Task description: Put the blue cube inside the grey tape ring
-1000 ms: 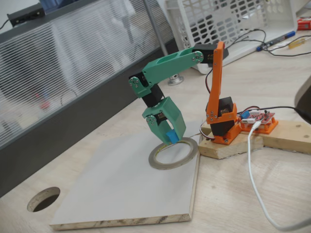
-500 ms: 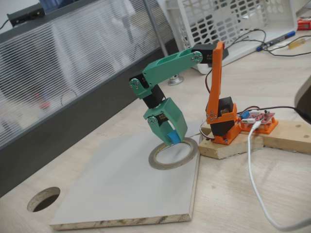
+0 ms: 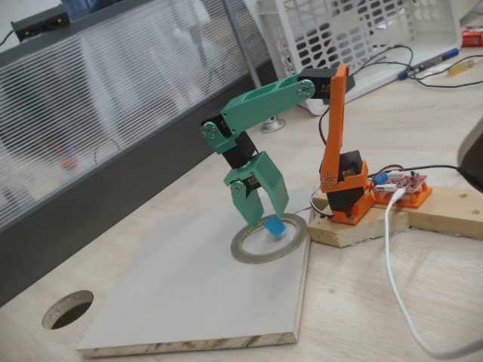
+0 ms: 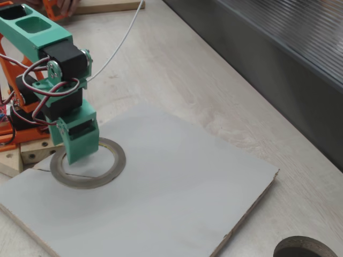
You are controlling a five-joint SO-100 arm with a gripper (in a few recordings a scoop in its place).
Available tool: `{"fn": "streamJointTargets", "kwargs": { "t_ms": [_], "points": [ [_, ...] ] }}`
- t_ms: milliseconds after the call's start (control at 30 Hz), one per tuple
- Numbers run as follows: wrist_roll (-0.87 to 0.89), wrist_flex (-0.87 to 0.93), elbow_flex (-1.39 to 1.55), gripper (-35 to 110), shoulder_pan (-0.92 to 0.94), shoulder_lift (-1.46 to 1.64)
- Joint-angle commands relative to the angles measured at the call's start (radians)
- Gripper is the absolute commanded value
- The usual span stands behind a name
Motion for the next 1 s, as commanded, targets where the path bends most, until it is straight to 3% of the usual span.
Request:
{"fn": "streamJointTargets", "kwargs": {
  "t_ms": [0, 833, 967],
  "points": [
    [0.014, 0.055, -0.003, 56, 0.011, 0.021],
    [0.014, 0.046, -0.02, 56, 0.009, 0.04],
    [0.014, 0.044, -0.02, 49, 0.009, 0.04]
  ]
}}
